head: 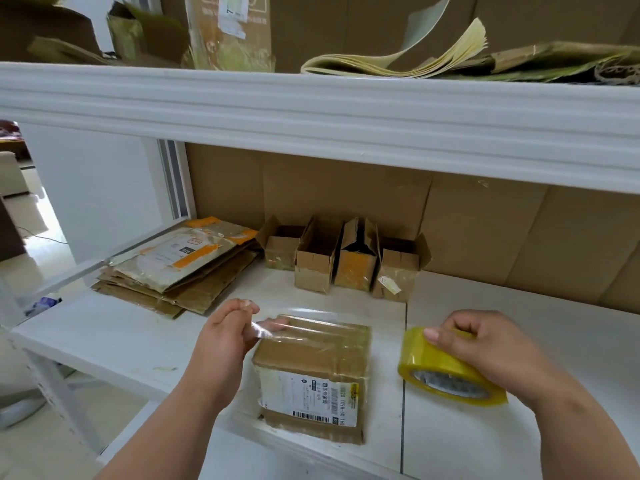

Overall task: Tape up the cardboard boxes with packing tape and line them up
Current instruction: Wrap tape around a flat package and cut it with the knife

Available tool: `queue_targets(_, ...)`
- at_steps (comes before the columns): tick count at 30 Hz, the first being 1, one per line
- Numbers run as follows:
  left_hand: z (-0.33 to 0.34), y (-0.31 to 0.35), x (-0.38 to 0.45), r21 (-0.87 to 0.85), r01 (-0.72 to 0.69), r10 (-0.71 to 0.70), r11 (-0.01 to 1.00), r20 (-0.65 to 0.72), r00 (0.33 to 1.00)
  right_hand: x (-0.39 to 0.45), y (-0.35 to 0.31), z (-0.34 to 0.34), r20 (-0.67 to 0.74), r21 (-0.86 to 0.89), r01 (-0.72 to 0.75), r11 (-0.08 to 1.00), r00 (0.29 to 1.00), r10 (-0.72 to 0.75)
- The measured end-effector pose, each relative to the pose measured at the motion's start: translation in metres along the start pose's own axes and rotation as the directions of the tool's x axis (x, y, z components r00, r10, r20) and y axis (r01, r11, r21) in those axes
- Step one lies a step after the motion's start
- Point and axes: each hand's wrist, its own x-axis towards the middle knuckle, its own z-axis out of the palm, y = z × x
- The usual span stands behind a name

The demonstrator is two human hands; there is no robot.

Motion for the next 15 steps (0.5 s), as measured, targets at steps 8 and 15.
queue_targets(8, 0.002, -0.001, -0.001, -0.092, 0.064, -0.060, 0.994, 0.037, 0.997, -0.005, 0.015, 0.003, 0.007, -0.044, -0.056, 0.997, 0.998, 0.057)
queue_targets(15, 0.006, 0.005, -0.003, -0.092, 0.085, -0.082, 0.992, 0.039, 0.996, -0.007, 0.009, 0.001, 0.012, -0.005, -0.123, 0.992, 0.992, 0.123)
